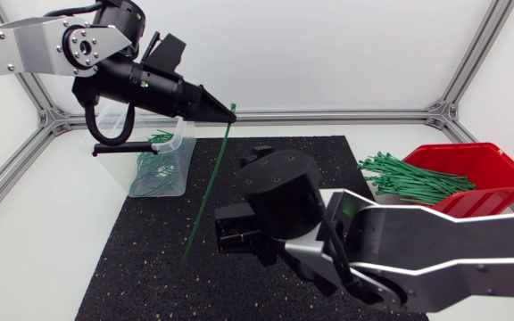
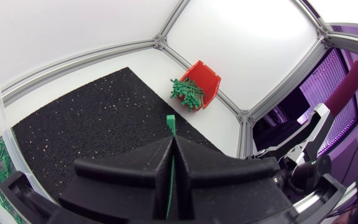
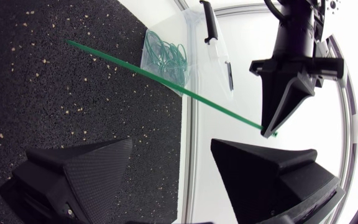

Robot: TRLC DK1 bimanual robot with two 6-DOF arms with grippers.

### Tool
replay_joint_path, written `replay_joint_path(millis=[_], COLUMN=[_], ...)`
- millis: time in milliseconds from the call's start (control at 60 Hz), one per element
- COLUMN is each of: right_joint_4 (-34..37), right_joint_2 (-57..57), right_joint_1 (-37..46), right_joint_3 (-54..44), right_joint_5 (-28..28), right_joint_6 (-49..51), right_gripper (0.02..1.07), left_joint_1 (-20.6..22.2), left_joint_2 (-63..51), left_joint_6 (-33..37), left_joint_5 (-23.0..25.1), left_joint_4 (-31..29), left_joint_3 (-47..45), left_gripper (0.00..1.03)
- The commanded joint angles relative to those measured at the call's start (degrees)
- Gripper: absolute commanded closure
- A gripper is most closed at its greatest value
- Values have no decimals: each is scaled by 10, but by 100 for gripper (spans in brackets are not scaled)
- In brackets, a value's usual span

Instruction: Take a green cable tie from the red box, thread the tail through the head to close it, then place it in the transparent bin on the left.

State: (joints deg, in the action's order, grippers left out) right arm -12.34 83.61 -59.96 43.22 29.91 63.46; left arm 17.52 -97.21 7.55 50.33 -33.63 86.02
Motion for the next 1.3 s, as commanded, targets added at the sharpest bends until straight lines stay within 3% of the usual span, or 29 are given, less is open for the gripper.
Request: replay_joint_path(millis=[0,117,450,750,1033,1283], right_joint_4=[-21,-25,-133,-185,-248,-269], right_joint_2=[16,18,57,96,120,139], right_joint_1=[-4,-4,-1,1,-7,-21], right_joint_3=[-24,-27,-63,-60,-78,-82], right_joint_5=[3,-6,-31,-57,-75,-88], right_joint_6=[43,57,158,215,256,260], right_gripper=[15,15,16,22,47,48], left_joint_1=[11,19,33,41,44,43], left_joint_2=[-26,-59,-128,-133,-147,-161], left_joint_6=[11,16,41,48,49,45], left_joint_5=[7,7,9,14,26,36], left_joint_4=[-15,-34,-97,-111,-132,-138], left_joint_3=[42,84,182,194,212,228], left_gripper=[101,101,101,101,101,101])
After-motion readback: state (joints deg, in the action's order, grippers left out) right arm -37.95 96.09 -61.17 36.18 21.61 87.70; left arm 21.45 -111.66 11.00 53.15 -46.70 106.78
